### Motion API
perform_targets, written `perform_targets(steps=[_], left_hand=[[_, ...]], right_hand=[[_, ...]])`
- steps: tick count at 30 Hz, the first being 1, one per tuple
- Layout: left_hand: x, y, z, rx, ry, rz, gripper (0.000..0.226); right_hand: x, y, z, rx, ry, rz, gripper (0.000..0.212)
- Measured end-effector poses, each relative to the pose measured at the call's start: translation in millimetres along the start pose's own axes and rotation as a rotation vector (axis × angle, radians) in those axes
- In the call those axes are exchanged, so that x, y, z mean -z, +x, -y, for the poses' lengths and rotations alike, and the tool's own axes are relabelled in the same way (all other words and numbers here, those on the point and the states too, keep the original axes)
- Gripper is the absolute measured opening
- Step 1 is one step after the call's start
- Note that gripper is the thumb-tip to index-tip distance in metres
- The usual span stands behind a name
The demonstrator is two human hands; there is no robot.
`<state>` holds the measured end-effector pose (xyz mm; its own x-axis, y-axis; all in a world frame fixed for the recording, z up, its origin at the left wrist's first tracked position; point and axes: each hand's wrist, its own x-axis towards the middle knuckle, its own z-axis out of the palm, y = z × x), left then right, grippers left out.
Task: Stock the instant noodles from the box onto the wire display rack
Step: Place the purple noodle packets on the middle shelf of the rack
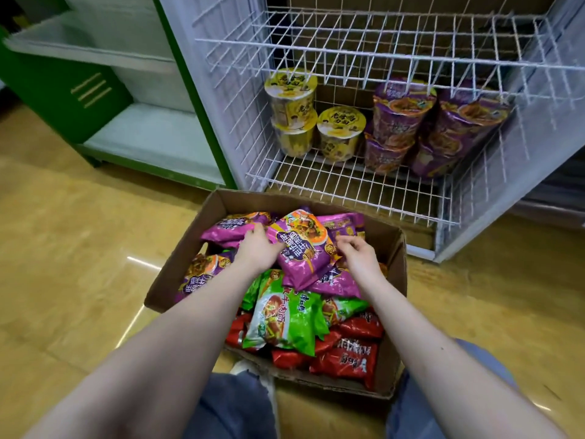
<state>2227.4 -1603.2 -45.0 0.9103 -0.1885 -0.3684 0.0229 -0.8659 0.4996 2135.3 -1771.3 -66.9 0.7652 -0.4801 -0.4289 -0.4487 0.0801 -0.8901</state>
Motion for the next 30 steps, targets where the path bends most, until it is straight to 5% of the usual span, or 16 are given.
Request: perform_targets(steps=[6,12,17,23,26,30], left_hand=[[-19.9,23.6,19.7,0.204,-0.07,0.15,0.077],[-26.7,42.2,5.3,0.383,-0.43,0.3,0.054],[-36.8,37.6,-2.7,0.547,-0.664,0.42,0.071],[-22.2,39.8,2.9,0.562,-0.845,0.402,0.014],[-9.5,31.5,3.3,0.477,-0.92,0.334,0.025],[0.2,9.7,7.6,0.39,-0.934,0.295,0.068]], right_hand=[[-4.3,13.5,-15.2,-0.012,-0.162,-0.021,0.036],[-13.4,31.9,-25.8,-0.053,-0.43,-0.061,0.052],[-18.6,39.0,-16.1,-0.045,-0.66,-0.039,0.062],[-28.0,35.1,-19.4,-0.067,-0.528,0.002,0.053],[-36.1,23.3,-21.1,-0.049,-0.372,0.042,0.06],[-40.7,7.9,-12.7,-0.069,-0.053,0.093,0.035]])
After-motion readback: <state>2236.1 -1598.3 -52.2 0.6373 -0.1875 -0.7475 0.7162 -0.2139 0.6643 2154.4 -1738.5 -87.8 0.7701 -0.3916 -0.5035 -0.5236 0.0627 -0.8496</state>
